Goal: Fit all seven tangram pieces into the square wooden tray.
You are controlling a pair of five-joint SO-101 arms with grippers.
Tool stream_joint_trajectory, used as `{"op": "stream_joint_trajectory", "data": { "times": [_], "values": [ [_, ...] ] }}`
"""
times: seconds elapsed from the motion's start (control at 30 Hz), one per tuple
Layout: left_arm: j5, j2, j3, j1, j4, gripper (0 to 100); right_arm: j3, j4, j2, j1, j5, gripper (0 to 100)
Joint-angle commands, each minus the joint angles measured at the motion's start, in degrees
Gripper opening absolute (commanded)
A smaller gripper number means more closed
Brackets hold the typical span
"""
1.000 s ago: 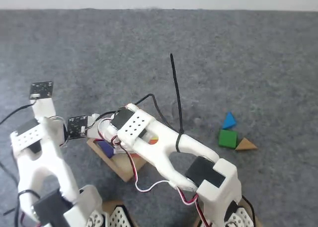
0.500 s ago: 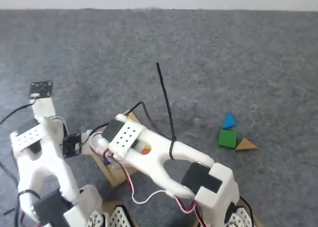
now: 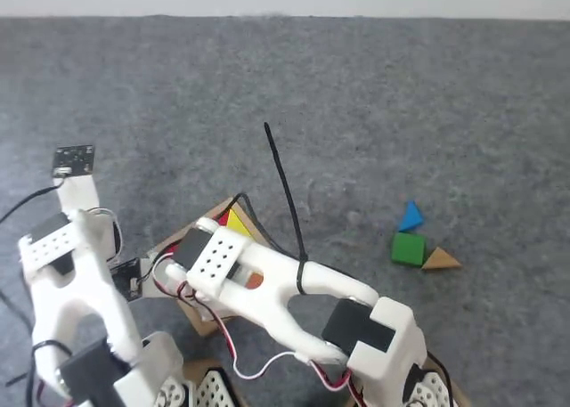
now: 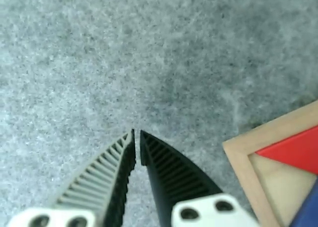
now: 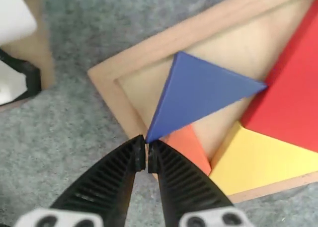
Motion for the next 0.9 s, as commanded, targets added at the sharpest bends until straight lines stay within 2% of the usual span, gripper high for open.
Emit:
{"op": "stream_joint_trajectory", "data": {
  "times": [0.0,0.2,0.53,0.7,0.87],
  "values": [
    [-0.09,-0.44,-0.13,-0.18,-1.05,2,-0.44,2.42,-5.14,-0.84,-0.7,0.6],
    [-0.09,-0.44,-0.13,-0.35,-1.05,2,-0.44,4.18,-11.56,2.59,-0.88,0.6],
    [0.0,-0.44,-0.22,-0.79,-1.14,2,0.88,4.44,-22.29,9.27,-14.51,0.6],
    [0.0,-0.53,-0.48,1.76,-1.23,2,13.01,4.09,-29.93,9.89,-15.12,0.6],
    [2.02,-0.53,-0.75,5.89,-3.52,2,33.05,-5.14,-44.26,11.91,-15.38,0.6]
  ]
}}
